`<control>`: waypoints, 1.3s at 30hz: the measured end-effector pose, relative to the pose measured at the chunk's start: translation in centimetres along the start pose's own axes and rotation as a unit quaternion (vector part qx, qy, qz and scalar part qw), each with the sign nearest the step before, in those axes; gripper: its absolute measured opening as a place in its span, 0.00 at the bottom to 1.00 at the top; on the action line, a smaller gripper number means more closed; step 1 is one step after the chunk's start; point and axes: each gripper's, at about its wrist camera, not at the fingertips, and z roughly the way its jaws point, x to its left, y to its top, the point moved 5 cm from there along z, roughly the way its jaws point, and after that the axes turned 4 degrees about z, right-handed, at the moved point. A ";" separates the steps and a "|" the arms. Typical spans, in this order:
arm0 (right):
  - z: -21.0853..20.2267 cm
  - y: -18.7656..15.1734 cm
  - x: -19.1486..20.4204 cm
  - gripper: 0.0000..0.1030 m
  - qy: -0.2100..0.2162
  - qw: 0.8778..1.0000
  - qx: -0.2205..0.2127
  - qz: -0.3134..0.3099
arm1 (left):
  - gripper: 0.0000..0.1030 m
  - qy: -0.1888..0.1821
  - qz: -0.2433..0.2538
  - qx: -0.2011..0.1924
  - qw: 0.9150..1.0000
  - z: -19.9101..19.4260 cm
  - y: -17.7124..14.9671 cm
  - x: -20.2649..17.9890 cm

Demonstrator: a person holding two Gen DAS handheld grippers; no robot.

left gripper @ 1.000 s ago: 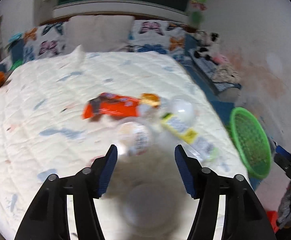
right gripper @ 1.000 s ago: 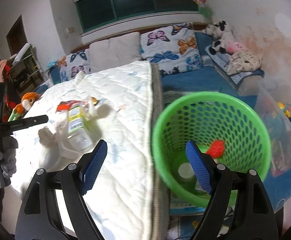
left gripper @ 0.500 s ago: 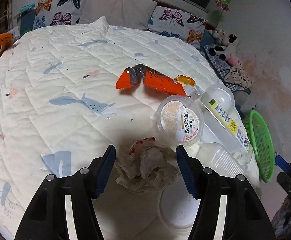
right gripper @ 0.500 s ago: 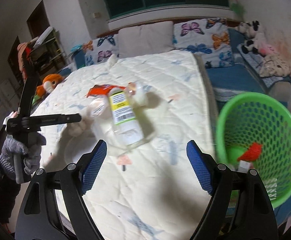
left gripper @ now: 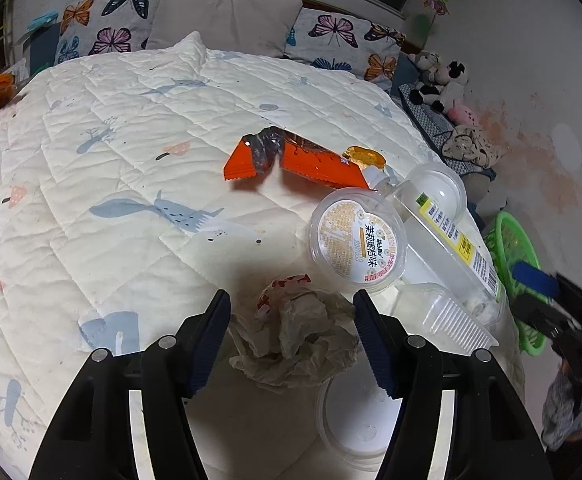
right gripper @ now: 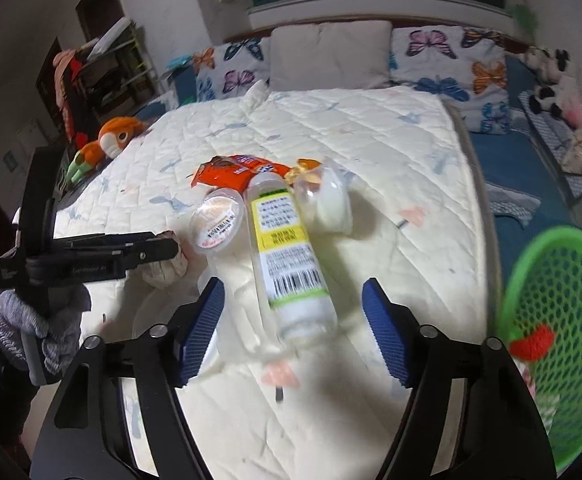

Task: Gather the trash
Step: 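Grasp the crumpled tissue with the left gripper while the right grasps the yellow-label bottle, then carry both items over the green basket and open the right gripper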

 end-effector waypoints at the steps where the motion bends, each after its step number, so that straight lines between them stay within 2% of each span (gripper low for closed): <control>1: 0.7 0.5 0.2 0.64 0.005 1.000 0.009 -0.005 | 0.59 0.000 0.004 0.001 1.000 0.1 0.1 0.0; 8: 3.8 2.1 1.5 0.55 0.013 0.998 0.048 -0.048 | 0.61 0.005 0.016 0.026 1.000 1.4 -0.1 0.2; 14: 6.1 3.0 1.9 0.51 0.009 0.994 0.079 -0.081 | 0.61 -0.004 0.012 0.029 0.999 2.1 -0.2 0.5; 22: 8.3 3.7 2.5 0.49 -0.005 0.990 0.097 -0.104 | 0.45 -0.011 0.028 0.020 0.999 2.1 0.2 0.2; 24: 8.3 3.8 2.5 0.44 -0.012 0.990 0.095 -0.108 | 0.42 -0.012 0.031 0.016 0.999 1.8 0.2 0.1; 30: 7.0 3.7 2.6 0.44 -0.012 0.991 0.081 -0.107 | 0.40 -0.020 0.036 0.003 0.999 0.6 0.5 -0.4; 39: 2.0 3.5 2.3 0.44 0.001 0.996 0.033 -0.084 | 0.39 -0.027 0.055 -0.032 0.998 -2.9 1.6 -2.4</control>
